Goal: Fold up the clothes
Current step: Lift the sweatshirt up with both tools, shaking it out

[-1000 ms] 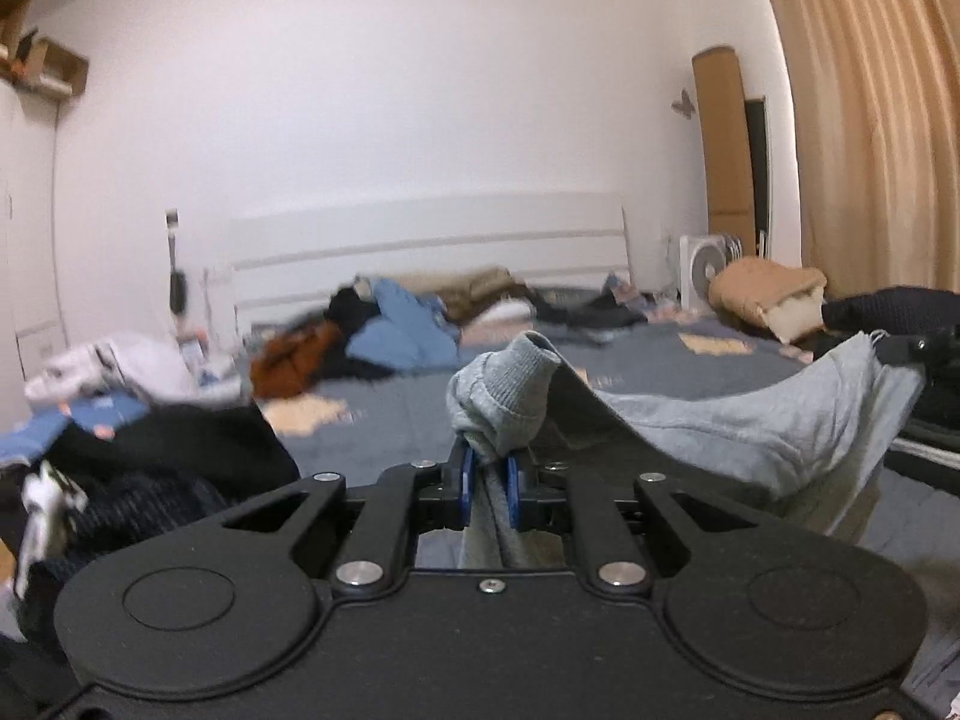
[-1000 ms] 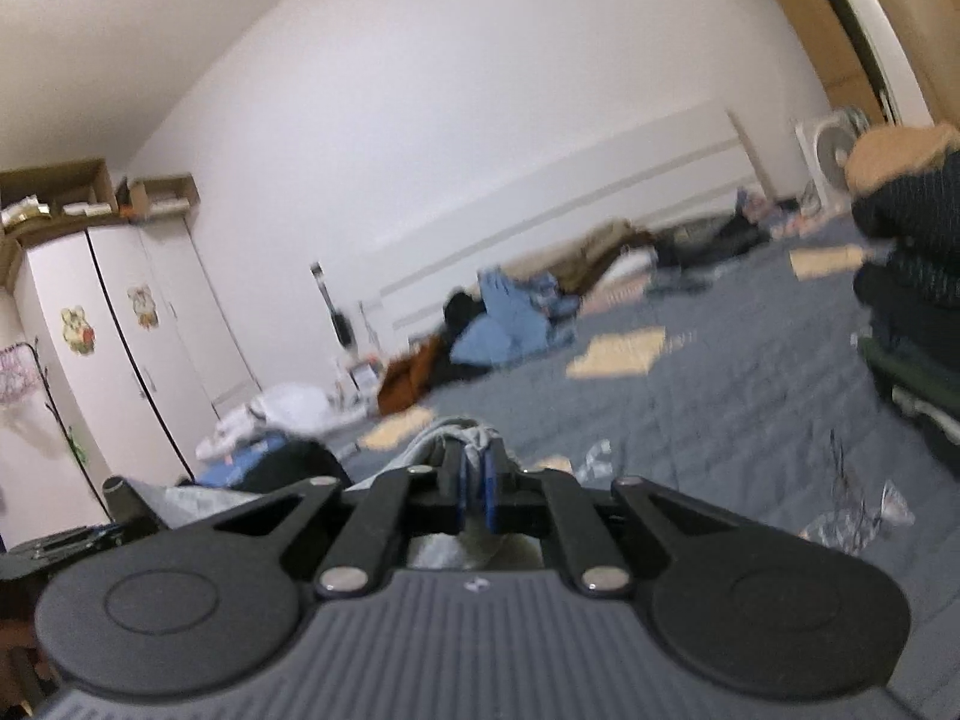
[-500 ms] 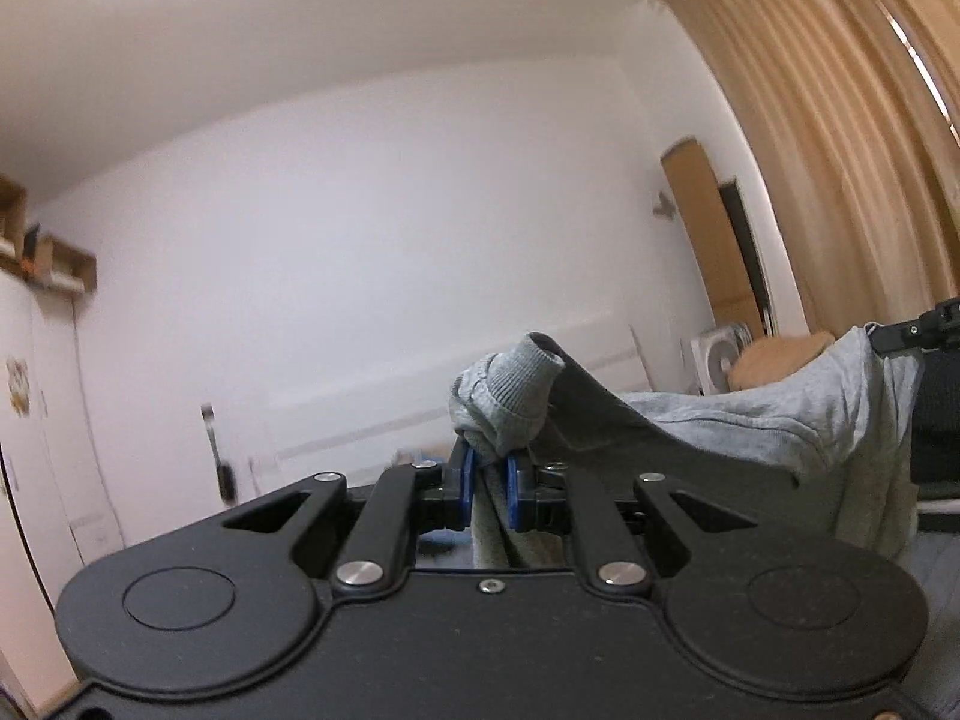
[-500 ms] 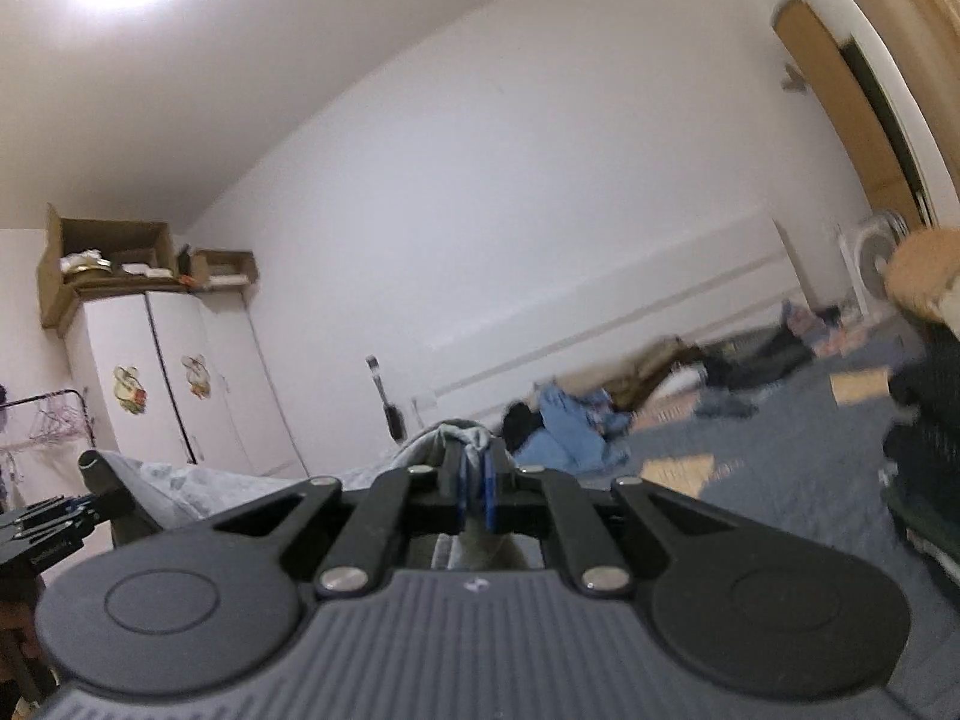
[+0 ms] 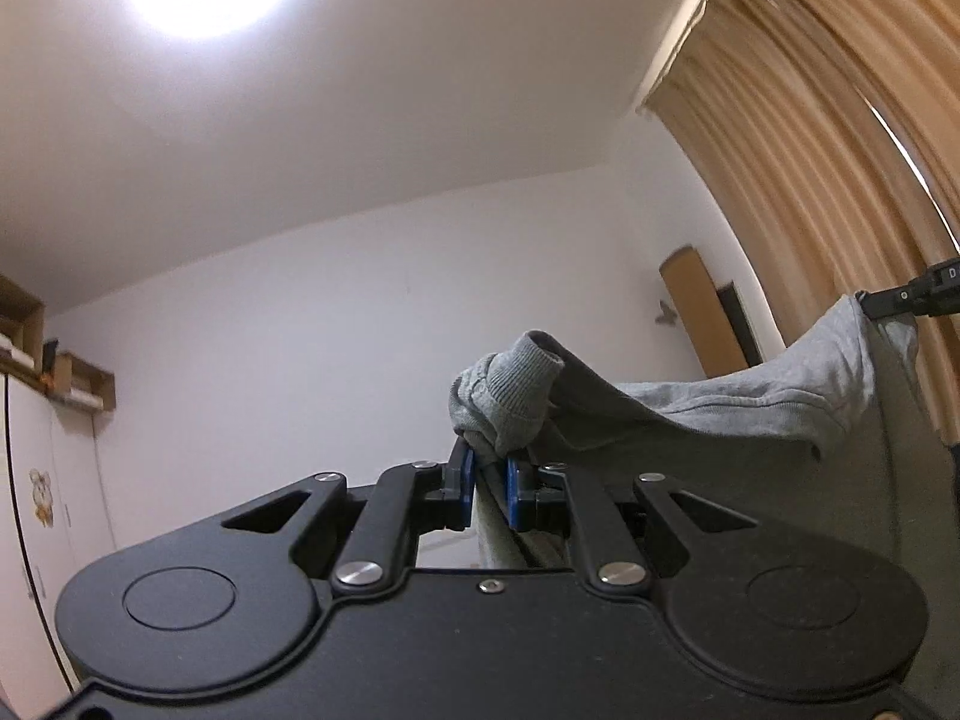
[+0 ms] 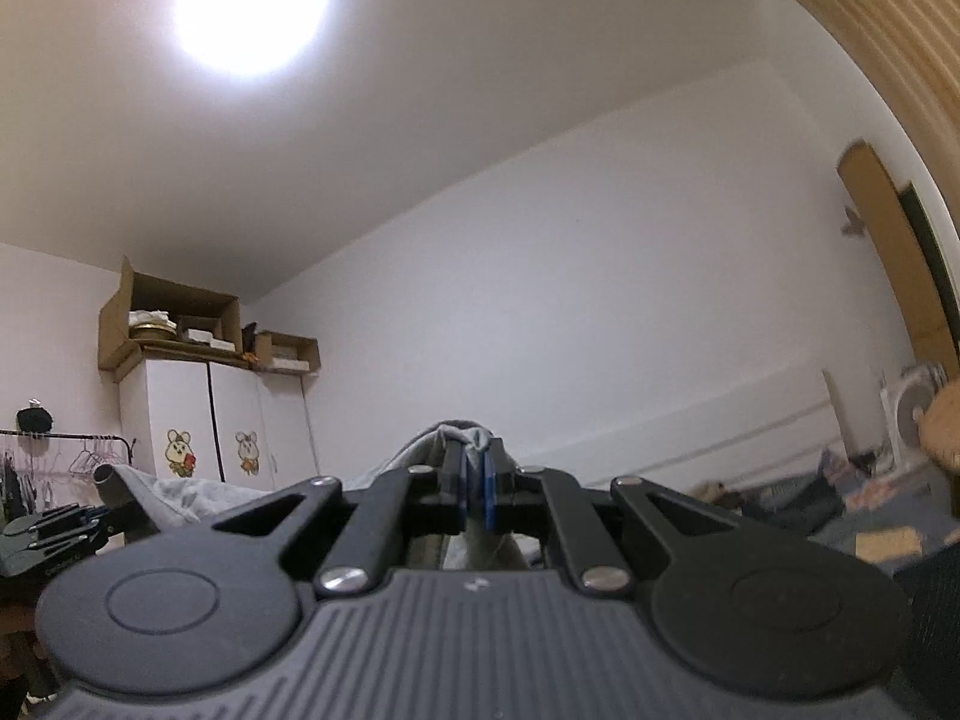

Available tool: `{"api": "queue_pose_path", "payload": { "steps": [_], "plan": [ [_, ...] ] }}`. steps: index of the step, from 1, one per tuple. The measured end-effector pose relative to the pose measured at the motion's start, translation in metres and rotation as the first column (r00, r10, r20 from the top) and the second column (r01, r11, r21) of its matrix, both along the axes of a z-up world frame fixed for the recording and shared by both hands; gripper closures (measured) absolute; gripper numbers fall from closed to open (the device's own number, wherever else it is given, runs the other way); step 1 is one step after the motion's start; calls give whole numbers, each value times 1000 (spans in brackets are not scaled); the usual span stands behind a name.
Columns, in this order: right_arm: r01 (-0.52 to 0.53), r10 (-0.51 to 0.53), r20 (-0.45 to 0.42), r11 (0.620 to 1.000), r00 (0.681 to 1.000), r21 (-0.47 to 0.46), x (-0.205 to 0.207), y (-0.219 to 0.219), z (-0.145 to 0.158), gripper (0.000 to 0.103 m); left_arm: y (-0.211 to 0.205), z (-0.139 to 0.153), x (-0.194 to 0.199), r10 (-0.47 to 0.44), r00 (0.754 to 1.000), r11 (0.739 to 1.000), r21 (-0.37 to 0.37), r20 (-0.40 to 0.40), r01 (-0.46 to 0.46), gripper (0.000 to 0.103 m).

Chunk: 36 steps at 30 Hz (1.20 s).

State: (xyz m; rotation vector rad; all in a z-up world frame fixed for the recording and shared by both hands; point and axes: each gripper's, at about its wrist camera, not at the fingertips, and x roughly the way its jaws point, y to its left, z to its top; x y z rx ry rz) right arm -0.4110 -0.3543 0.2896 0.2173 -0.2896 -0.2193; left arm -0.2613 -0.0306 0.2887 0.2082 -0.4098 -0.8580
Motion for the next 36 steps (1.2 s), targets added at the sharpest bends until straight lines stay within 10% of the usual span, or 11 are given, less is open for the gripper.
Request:
{"api": "queue_pose_path", "payload": {
  "steps": [14, 36],
  "plan": [
    [50, -52, -20, 995, 998, -90, -10, 11, 50, 98, -32, 21, 9, -18, 1000, 1000, 5, -7, 18, 93],
    [192, -100, -476, 970, 874, 149, 244, -108, -161, 98, -259, -192, 254, 115, 912, 930, 365, -394, 40, 92]
  ]
}}
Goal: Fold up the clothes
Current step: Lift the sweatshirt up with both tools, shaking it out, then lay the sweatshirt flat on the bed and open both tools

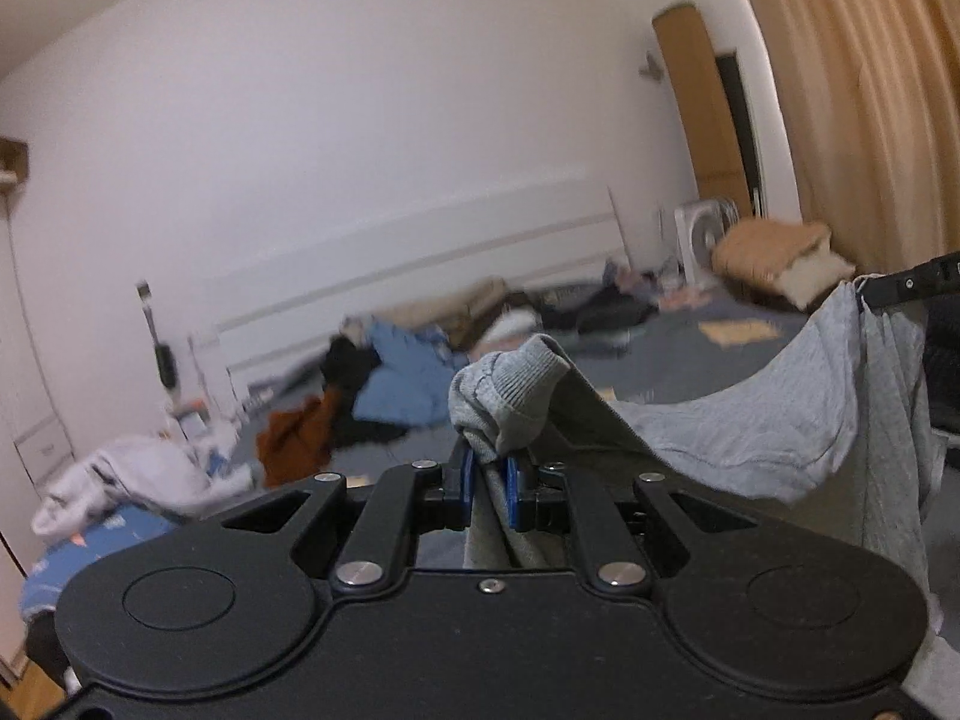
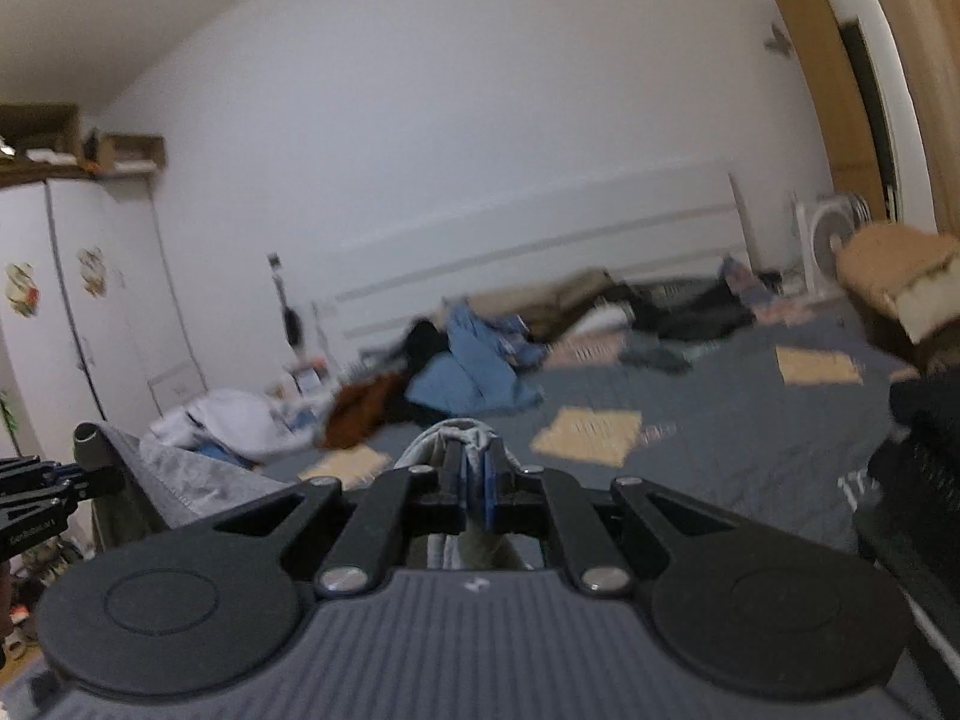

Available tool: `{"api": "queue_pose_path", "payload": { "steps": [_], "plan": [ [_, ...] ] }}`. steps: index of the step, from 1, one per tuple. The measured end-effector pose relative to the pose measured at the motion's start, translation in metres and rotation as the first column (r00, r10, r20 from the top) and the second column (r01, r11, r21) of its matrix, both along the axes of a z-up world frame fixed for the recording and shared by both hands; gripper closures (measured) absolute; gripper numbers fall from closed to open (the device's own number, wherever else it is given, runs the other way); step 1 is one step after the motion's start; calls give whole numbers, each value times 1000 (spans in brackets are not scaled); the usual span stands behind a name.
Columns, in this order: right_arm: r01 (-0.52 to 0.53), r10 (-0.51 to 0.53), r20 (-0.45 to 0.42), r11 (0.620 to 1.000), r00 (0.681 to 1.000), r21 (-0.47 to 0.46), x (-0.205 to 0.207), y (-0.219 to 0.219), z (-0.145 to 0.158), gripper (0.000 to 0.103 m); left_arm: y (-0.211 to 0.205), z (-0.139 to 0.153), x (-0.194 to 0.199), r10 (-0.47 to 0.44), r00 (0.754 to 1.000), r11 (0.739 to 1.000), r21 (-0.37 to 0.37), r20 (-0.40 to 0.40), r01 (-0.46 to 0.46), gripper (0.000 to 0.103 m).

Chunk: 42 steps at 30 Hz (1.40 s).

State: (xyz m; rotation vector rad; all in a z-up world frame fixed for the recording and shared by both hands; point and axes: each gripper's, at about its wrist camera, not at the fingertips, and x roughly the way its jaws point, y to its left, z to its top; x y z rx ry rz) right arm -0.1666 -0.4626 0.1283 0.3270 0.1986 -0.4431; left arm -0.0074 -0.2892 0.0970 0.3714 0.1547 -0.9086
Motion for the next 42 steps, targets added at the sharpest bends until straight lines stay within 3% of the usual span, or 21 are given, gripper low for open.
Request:
{"api": "queue_pose_path", "payload": {
  "steps": [4, 7, 9, 12, 18, 22, 24, 26, 28, 34, 42],
  "plan": [
    [18, -15, -55, 999, 998, 44, 31, -16, -41, 98, -36, -34, 39, -3, 998, 999, 47, -60, 6, 92],
    [29, -22, -106, 997, 994, 68, 50, -27, -73, 98, -21, -74, 58, 4, 994, 997, 79, -106, 5, 92],
    [35, -24, -139, 996, 990, 79, 63, -33, -94, 98, 20, -90, 64, 16, 990, 995, 96, -141, -2, 92],
    [42, -25, -185, 995, 982, 88, 81, -40, -126, 98, 17, -121, 82, 40, 982, 992, 124, -183, -17, 92],
    [65, -40, -236, 993, 971, 102, 101, -47, -166, 96, 25, -153, 110, 76, 965, 986, 164, -251, -35, 92],
    [50, -23, -269, 994, 963, 95, 110, -49, -180, 92, 24, -163, 117, 101, 953, 978, 206, -285, -42, 88],
    [41, -13, -285, 995, 958, 94, 108, -48, -182, 85, 29, -165, 118, 109, 949, 976, 213, -297, -45, 84],
    [34, -5, -290, 995, 957, 96, 102, -47, -180, 77, 40, -163, 117, 108, 945, 977, 208, -310, -43, 73],
    [32, -1, -290, 994, 957, 100, 95, -46, -177, 70, 53, -157, 110, 105, 945, 978, 204, -309, -42, 53],
    [11, 29, -271, 989, 962, 145, 57, -32, -169, 65, 96, -140, 85, 113, 932, 988, 137, -345, -69, 52],
    [5, 55, -288, 979, 956, 202, -3, 10, -178, 63, 127, -139, 18, 94, 889, 996, 33, -448, -88, 52]
  ]
}}
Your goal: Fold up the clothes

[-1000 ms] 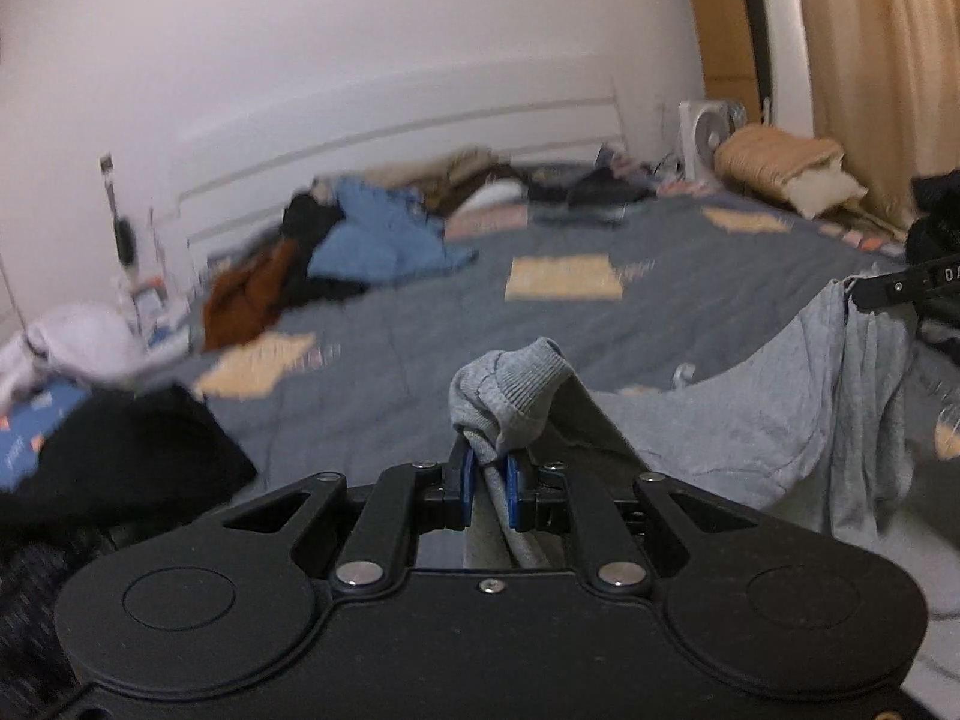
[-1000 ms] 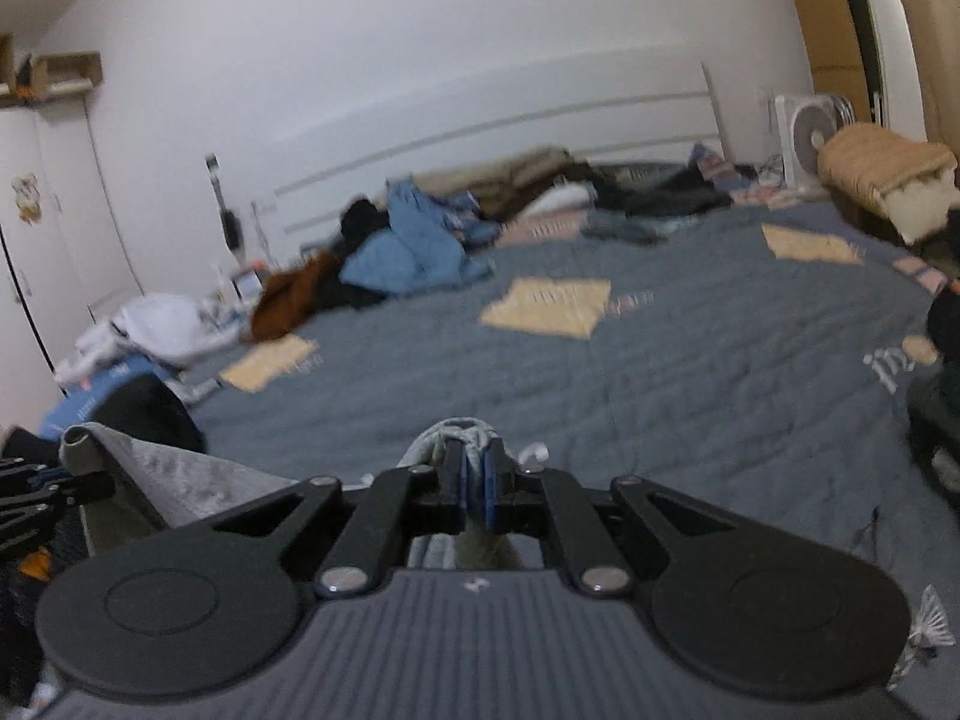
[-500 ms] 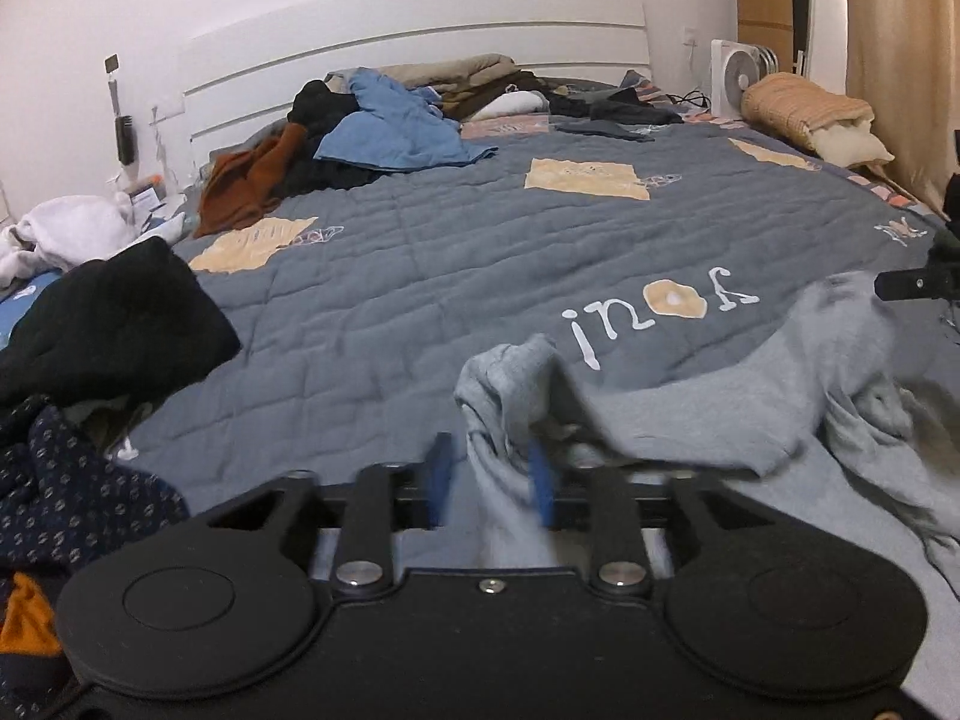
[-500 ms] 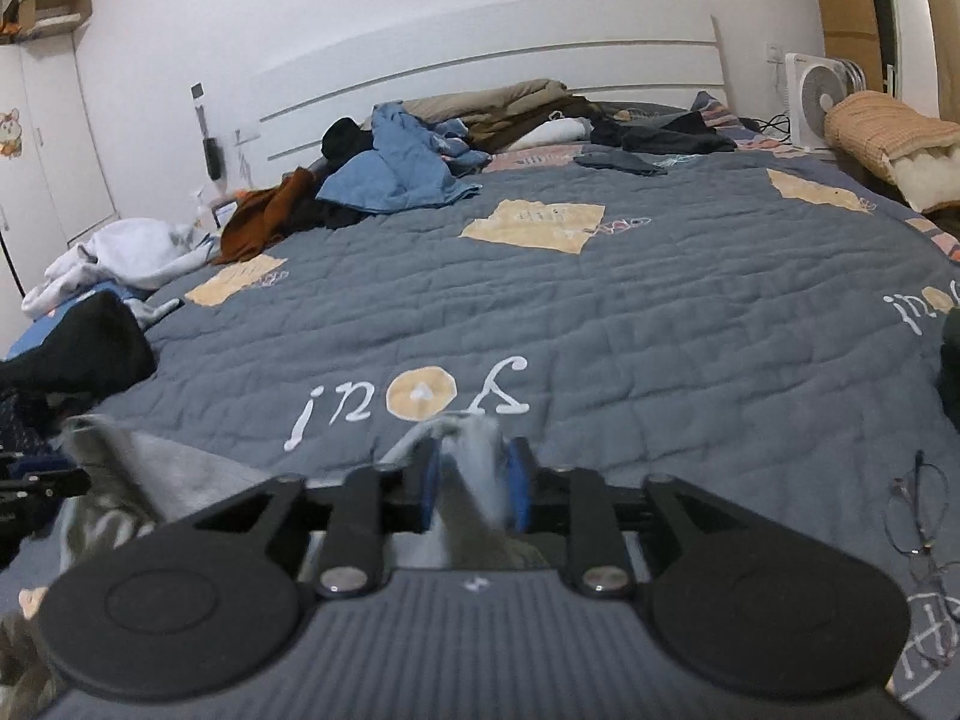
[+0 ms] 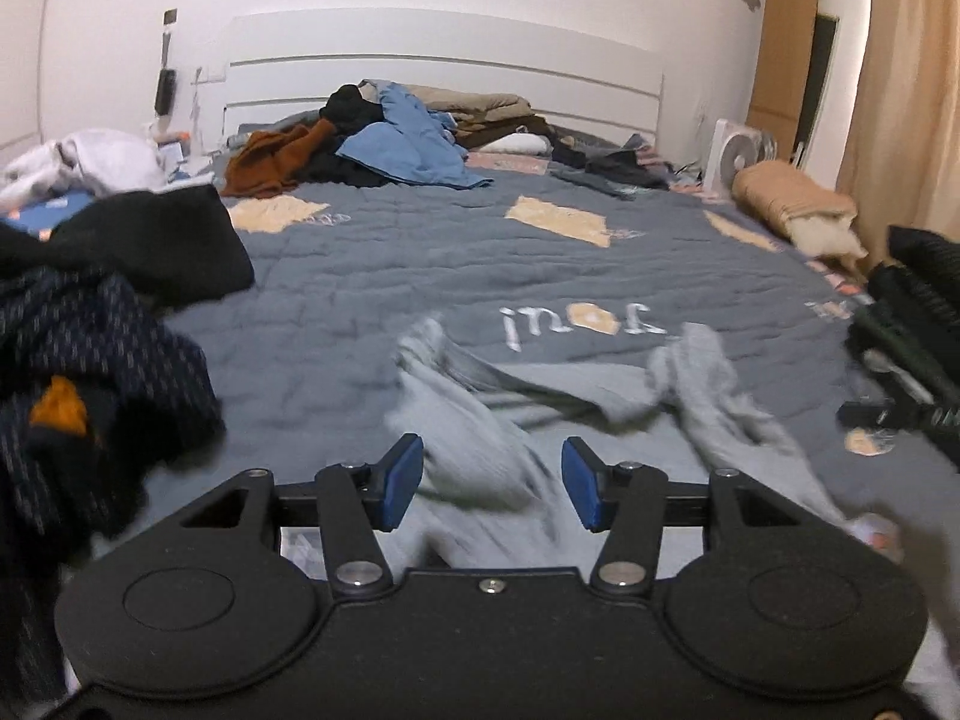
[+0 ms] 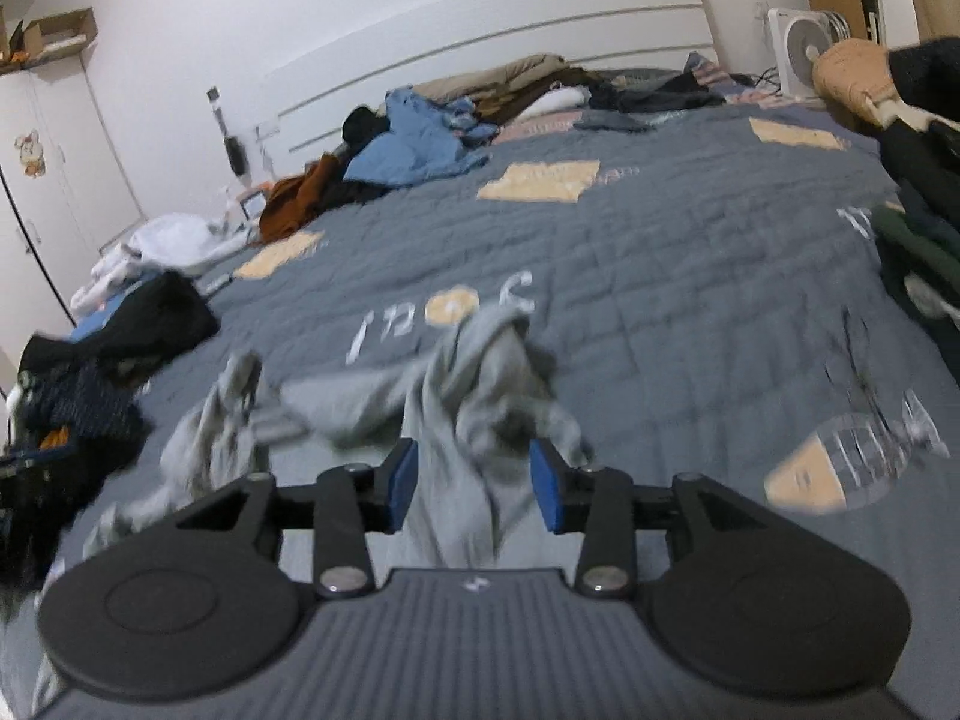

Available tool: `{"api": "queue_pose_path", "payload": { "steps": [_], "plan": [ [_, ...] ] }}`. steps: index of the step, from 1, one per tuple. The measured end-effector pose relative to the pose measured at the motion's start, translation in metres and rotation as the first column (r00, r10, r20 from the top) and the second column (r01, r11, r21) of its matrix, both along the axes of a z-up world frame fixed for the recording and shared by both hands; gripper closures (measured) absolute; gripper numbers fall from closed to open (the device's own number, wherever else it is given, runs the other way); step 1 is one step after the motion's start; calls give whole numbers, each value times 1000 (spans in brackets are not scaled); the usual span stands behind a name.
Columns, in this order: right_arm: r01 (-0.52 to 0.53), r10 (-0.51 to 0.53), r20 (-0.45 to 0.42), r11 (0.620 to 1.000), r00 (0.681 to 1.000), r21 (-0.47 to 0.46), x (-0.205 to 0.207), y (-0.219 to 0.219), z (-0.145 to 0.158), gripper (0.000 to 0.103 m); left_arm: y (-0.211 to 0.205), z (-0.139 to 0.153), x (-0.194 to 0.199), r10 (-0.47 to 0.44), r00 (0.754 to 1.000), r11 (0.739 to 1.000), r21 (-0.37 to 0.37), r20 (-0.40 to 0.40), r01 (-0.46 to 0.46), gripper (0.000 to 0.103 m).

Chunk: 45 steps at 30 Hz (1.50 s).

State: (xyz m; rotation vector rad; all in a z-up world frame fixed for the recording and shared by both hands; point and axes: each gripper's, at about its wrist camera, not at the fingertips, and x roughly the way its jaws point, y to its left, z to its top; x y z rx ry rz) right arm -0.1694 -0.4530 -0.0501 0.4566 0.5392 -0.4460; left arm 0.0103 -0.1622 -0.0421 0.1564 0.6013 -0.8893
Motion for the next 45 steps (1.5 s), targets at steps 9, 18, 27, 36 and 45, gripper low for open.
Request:
{"api": "queue_pose_path", "payload": {
  "steps": [9, 18, 27, 36, 45],
  "plan": [
    [-11, 12, -43, 1000, 999, 21, -58, 39, -11, 62, 16, -21, -69, -42, 999, 999, 5, -29, 42, 52],
    [-22, 24, -44, 999, 999, 36, -99, 61, -13, 62, 25, -25, -106, -91, 996, 996, -1, 12, 91, 52],
    [64, -58, -82, 995, 995, 73, -137, 60, -26, 62, 23, -23, -120, -137, 990, 990, -19, 20, 137, 49],
    [88, -77, -81, 985, 994, 149, -151, 61, -39, 62, 24, -18, -126, -162, 987, 986, -45, 11, 163, 46],
    [78, -61, -85, 973, 995, 215, -137, 66, -51, 62, 20, -19, -129, -174, 985, 984, -35, 13, 174, 46]
  ]
}}
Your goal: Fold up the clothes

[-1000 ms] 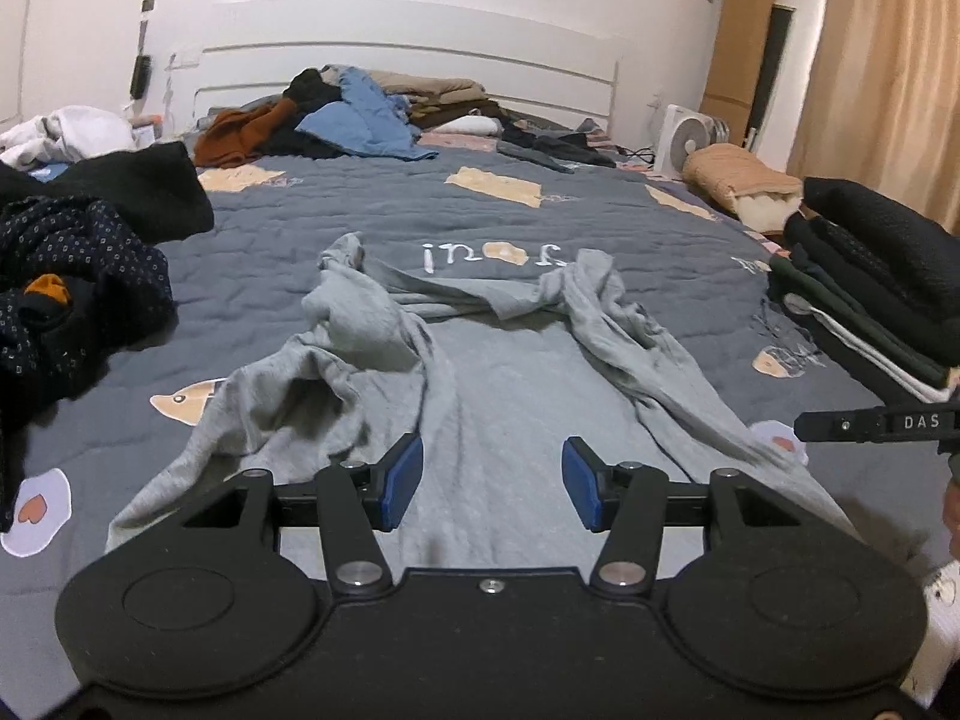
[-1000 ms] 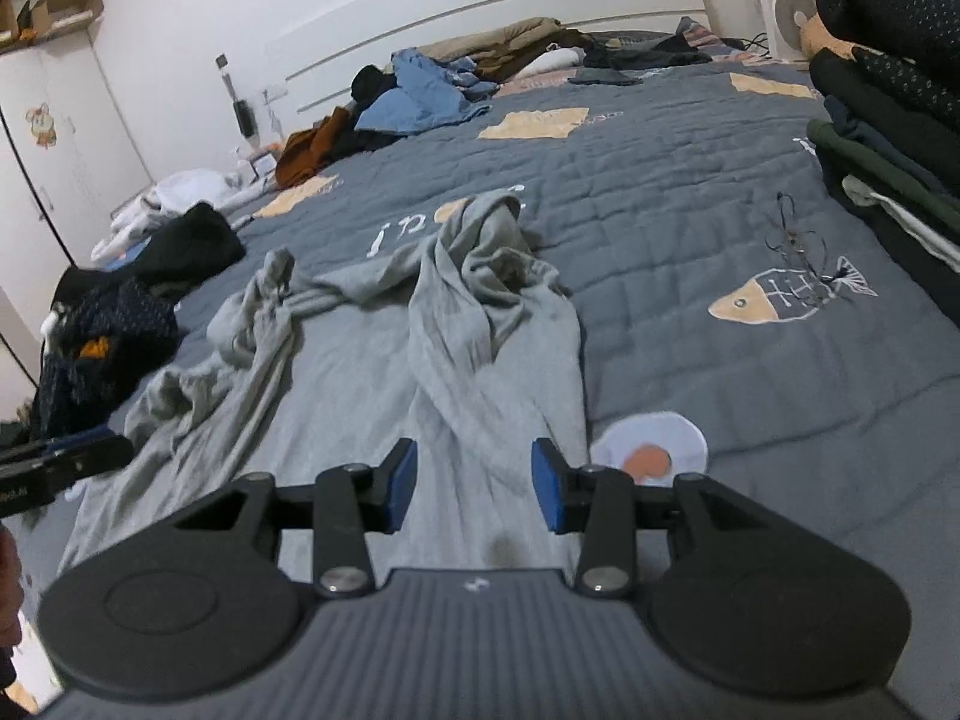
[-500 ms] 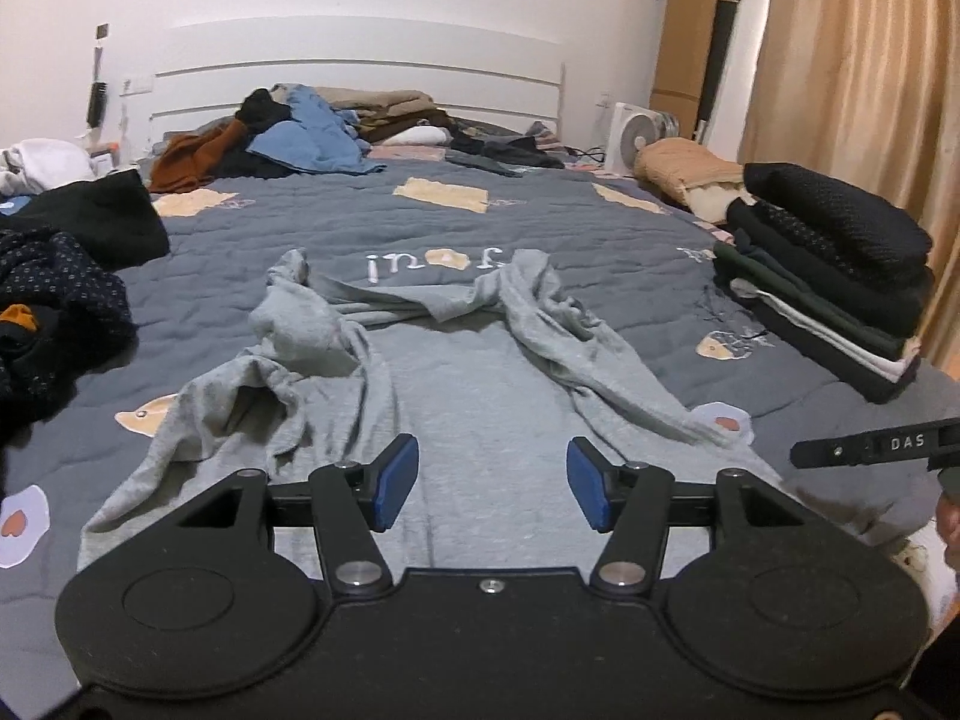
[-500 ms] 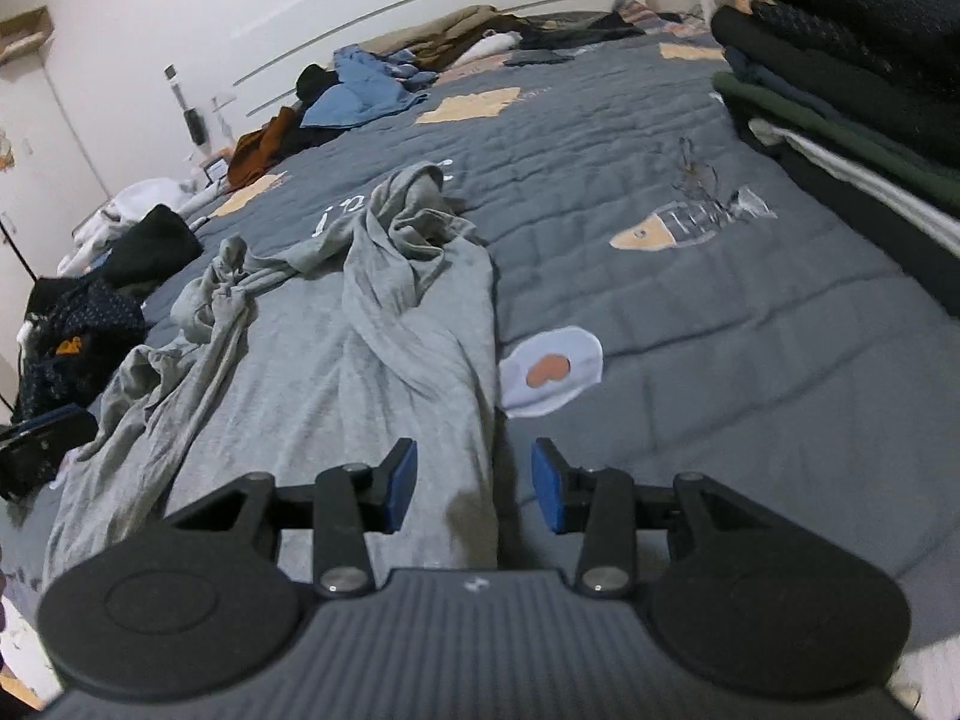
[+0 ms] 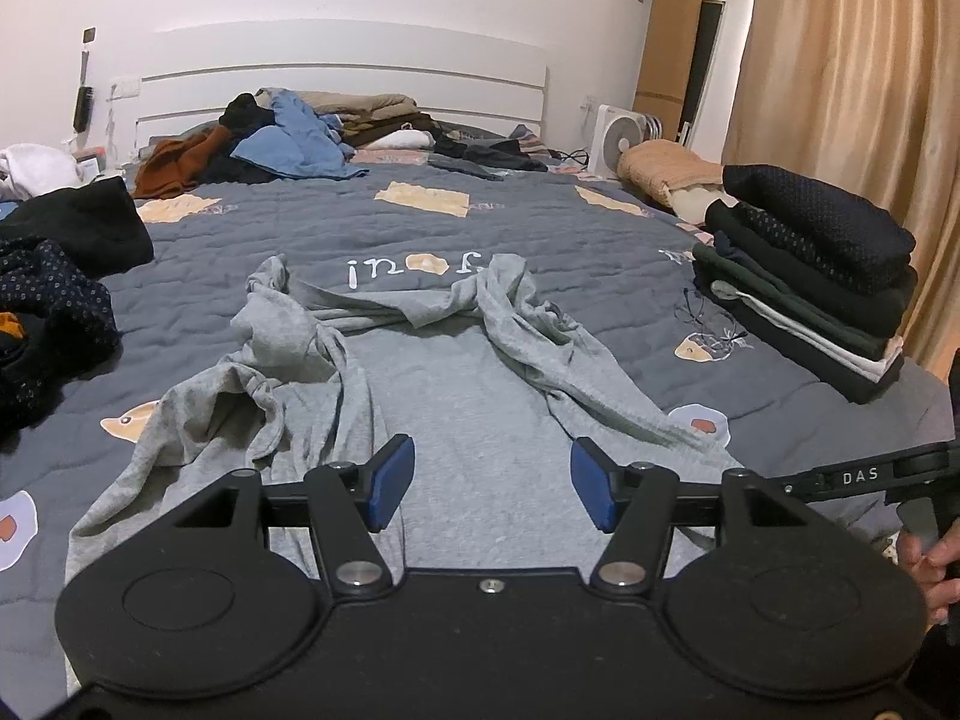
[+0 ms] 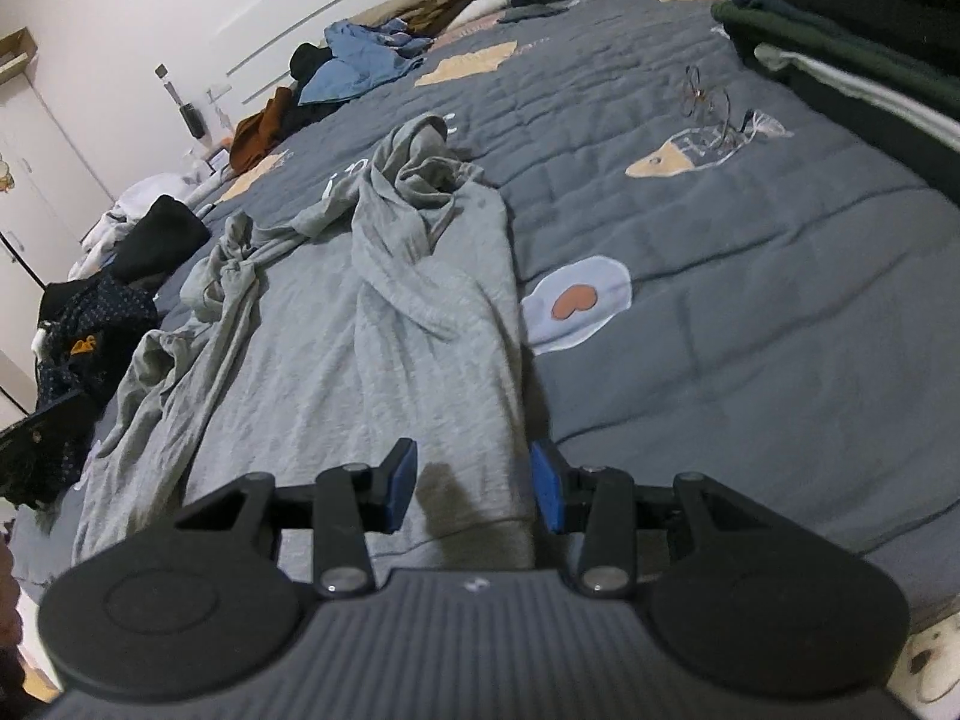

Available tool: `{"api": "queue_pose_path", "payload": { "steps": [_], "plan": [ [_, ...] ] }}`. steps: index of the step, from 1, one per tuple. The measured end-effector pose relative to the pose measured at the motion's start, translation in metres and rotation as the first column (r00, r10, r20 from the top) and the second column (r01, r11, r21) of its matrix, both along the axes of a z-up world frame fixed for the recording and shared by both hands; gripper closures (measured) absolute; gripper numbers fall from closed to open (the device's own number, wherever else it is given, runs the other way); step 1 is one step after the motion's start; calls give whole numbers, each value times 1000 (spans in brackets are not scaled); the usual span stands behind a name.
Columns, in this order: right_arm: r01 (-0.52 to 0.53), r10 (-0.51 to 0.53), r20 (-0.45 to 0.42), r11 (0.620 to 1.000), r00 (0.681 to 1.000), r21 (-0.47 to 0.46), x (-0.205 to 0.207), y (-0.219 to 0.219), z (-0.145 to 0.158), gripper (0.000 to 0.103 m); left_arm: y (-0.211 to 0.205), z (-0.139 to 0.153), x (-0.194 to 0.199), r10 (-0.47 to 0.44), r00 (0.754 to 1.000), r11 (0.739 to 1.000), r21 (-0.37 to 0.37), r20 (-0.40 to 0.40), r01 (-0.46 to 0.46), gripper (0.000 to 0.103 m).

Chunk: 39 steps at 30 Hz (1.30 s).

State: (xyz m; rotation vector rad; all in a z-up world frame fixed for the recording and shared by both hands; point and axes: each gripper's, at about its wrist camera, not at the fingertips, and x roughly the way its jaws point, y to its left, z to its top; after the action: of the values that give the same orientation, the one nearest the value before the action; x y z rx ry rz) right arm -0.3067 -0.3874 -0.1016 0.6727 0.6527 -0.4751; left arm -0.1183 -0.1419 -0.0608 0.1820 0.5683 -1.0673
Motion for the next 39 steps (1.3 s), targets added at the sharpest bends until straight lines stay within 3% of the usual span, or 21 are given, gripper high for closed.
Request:
{"api": "queue_pose_path", "payload": {
  "steps": [4, 9, 15, 19, 25, 28, 32, 39],
  "plan": [
    [12, -12, -10, 1000, 1000, 5, 2, 1, -3, 64, 0, -1, 1, 7, 1000, 1000, 10, 1, -7, 44],
    [38, -38, 7, 999, 999, -11, -2, 0, 0, 95, -1, -1, 0, 8, 1000, 1000, 15, 2, -8, 44],
    [79, -76, 93, 997, 993, -25, -15, -5, 16, 103, -1, -1, 0, 7, 1000, 1000, 18, 4, -7, 44],
    [104, -102, 112, 994, 988, -17, -17, -11, 20, 100, -1, -1, 1, 9, 1000, 1000, 20, 2, -9, 44],
    [46, -45, 60, 999, 997, -13, -8, -6, 15, 96, -3, -2, -1, 5, 1000, 1000, 30, 12, -5, 41],
    [34, -33, 40, 999, 999, -17, -4, -2, 12, 88, -3, -3, -2, 4, 1000, 1000, 31, 10, -4, 41],
    [27, -27, 18, 999, 999, -31, 1, 1, 9, 71, -4, -4, -3, -2, 1000, 999, 33, 2, 2, 40],
    [13, -13, -28, 1000, 1000, -22, 8, 2, 1, 64, -7, -6, -9, -28, 1000, 999, 40, 3, 28, 39]
  ]
}}
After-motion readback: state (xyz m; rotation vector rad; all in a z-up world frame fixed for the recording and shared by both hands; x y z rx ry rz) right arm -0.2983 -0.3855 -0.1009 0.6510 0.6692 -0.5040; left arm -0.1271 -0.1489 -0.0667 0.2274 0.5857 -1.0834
